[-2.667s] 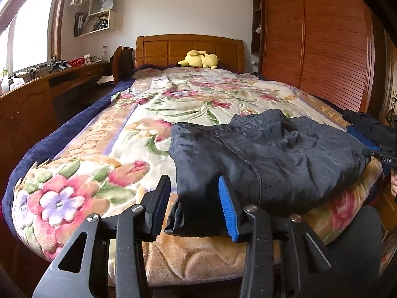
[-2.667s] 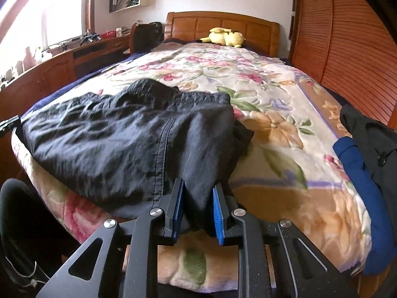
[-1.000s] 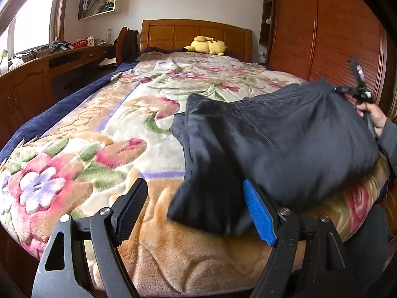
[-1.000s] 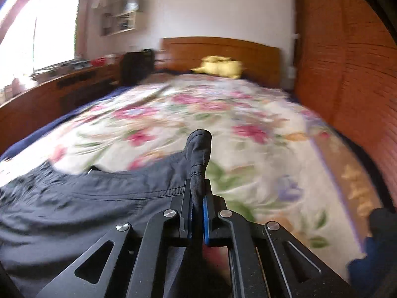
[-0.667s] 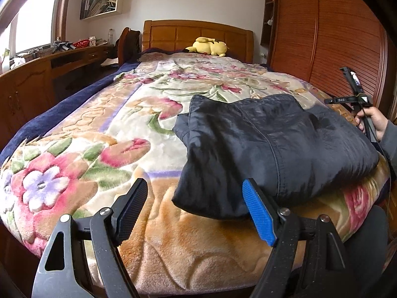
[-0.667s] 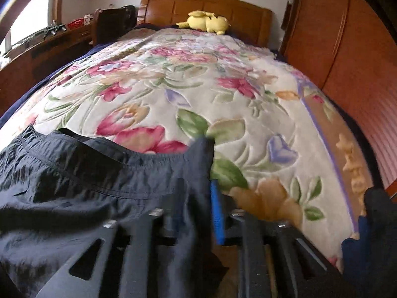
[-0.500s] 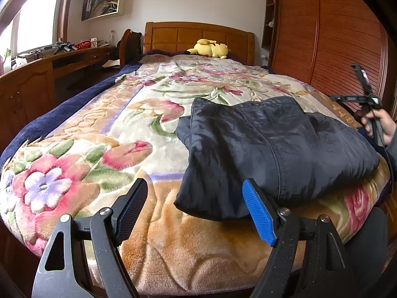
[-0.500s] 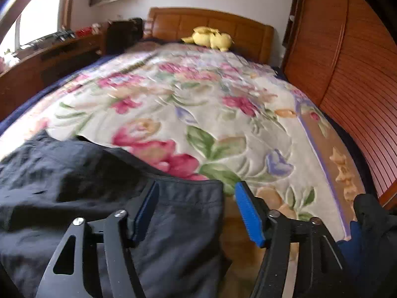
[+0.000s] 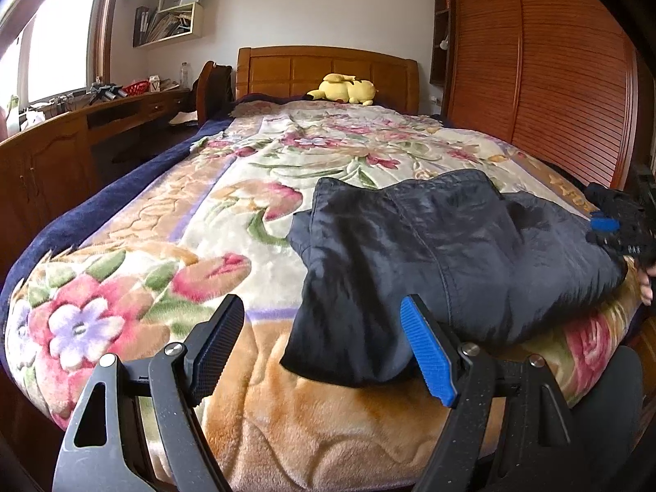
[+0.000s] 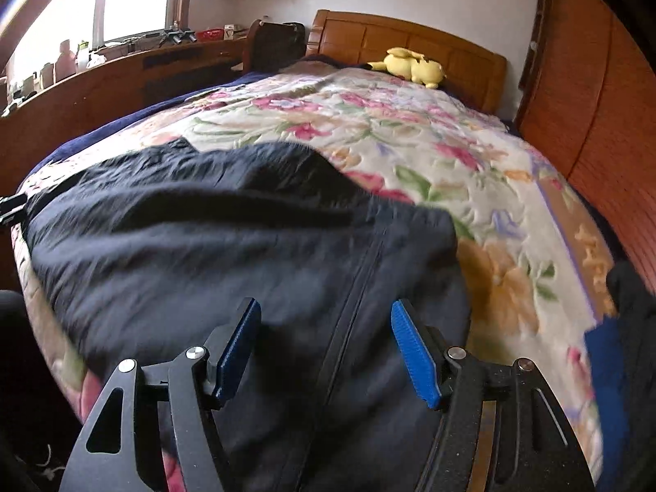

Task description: Fold large clothes

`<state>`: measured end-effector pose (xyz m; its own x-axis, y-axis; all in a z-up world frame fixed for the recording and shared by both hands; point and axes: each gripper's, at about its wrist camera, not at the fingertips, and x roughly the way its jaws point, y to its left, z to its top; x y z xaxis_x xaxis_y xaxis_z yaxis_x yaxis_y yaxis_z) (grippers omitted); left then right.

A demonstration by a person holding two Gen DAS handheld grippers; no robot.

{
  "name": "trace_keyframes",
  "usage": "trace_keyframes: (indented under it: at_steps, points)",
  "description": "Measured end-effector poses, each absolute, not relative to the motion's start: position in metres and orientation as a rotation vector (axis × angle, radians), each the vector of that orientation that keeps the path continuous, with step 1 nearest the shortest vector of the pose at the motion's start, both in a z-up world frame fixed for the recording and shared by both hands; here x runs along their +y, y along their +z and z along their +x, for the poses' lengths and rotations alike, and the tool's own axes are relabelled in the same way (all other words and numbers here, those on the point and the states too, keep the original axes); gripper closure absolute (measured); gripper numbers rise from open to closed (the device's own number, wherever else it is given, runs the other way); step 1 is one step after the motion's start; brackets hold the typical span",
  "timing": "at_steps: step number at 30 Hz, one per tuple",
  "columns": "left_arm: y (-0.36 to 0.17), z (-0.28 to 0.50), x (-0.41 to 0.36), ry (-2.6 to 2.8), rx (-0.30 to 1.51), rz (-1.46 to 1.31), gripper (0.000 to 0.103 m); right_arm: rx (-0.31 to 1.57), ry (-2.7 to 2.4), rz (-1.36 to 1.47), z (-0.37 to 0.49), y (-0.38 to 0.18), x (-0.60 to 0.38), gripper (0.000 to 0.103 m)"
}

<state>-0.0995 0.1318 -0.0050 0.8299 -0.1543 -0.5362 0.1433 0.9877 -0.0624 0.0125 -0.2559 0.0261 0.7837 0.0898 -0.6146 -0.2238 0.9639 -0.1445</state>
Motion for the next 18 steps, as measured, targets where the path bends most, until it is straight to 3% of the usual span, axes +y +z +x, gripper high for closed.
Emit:
trace_keyframes:
  at_steps: [18]
  points:
    - [-0.022,-0.102,0.131,-0.137,0.621,-0.034,0.023,0.696,0.146,-0.158,-0.001,-0.008,-0.247,0.034]
